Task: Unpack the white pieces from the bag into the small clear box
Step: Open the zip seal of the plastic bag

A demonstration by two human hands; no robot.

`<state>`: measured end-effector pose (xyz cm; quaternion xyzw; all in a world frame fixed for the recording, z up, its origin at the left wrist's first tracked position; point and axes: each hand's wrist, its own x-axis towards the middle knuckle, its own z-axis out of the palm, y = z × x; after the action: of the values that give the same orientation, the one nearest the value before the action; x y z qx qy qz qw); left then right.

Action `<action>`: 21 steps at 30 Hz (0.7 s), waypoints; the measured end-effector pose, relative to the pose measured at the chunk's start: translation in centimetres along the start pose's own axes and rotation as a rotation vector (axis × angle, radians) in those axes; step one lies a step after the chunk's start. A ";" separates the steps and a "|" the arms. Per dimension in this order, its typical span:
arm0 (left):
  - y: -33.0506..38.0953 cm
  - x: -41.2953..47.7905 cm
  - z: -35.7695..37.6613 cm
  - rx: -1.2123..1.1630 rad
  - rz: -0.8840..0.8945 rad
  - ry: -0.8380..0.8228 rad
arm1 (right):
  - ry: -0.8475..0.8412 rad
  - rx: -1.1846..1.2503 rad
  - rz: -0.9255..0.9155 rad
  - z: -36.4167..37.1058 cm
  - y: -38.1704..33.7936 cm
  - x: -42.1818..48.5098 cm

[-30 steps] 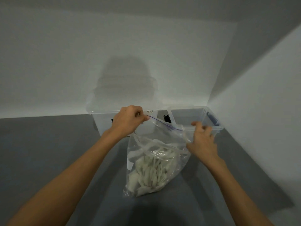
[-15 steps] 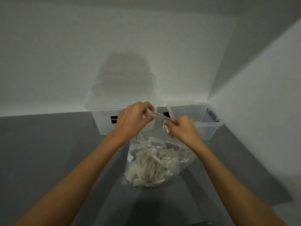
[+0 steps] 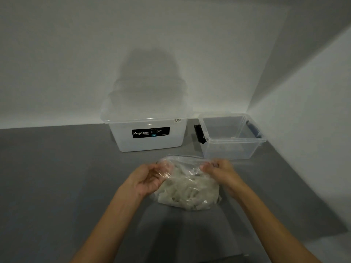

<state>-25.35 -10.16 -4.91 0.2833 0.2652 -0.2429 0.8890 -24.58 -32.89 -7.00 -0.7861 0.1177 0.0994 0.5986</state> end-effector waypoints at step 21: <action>0.2 -0.7 -2.9 1.913 0.497 0.502 | -0.433 0.831 0.448 1.5 -2.1 2.4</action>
<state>-26.71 -8.04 -6.45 0.9649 0.0723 -0.0949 0.2340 -21.67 -31.07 -6.23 -0.3990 0.1862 0.3303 0.8349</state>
